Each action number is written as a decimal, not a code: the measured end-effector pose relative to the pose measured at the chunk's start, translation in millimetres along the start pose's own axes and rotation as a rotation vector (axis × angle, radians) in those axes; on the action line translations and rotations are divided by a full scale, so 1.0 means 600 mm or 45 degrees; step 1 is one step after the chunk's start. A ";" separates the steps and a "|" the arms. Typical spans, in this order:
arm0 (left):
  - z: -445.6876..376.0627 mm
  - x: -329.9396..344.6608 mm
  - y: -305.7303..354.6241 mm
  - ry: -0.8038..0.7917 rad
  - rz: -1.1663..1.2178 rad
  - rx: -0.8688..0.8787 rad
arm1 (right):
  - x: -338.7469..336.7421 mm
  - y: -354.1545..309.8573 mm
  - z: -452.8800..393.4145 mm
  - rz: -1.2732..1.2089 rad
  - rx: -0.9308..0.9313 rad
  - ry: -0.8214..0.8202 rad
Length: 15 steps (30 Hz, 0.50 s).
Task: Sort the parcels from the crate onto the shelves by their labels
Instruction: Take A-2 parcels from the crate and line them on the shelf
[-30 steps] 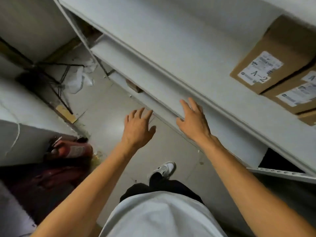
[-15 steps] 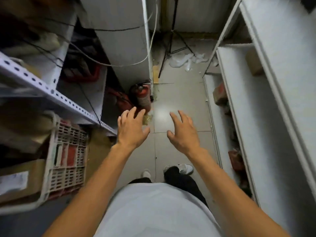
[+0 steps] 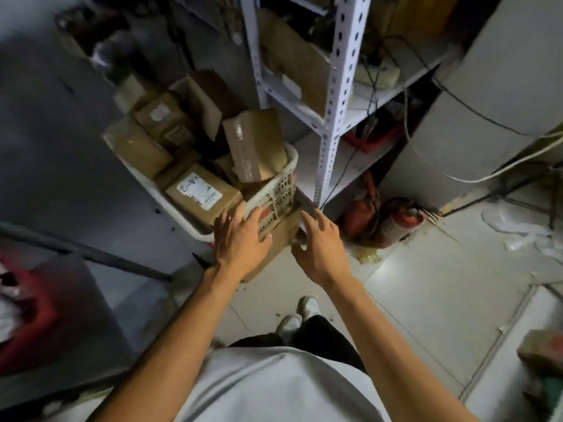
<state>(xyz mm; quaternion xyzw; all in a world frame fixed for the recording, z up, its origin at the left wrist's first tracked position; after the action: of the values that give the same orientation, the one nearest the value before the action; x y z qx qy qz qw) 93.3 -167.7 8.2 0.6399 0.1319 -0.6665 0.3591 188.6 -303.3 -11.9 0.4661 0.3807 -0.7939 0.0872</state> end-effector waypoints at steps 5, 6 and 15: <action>-0.006 -0.053 -0.072 0.079 -0.019 -0.234 | -0.013 -0.082 -0.071 0.073 -0.238 -0.055; -0.011 -0.060 -0.078 0.081 -0.018 -0.265 | -0.018 -0.090 -0.083 0.082 -0.259 -0.062; -0.078 -0.076 -0.083 0.135 0.072 -0.402 | -0.063 -0.115 -0.193 0.083 -0.348 -0.087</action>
<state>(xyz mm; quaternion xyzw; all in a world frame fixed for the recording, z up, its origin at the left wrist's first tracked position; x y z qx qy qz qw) 93.2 -88.4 30.7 0.6132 0.2358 -0.5925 0.4662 253.2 -184.0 22.7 0.4346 0.4667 -0.7469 0.1885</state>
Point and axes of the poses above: each hand's wrist, its own z-axis away from the middle knuckle, its own x-axis out of the palm, y = z × x, the point moved 7 cm from there along -z, towards the middle knuckle, and after that the axes turned 1 degree about x, right-handed, at the moved point
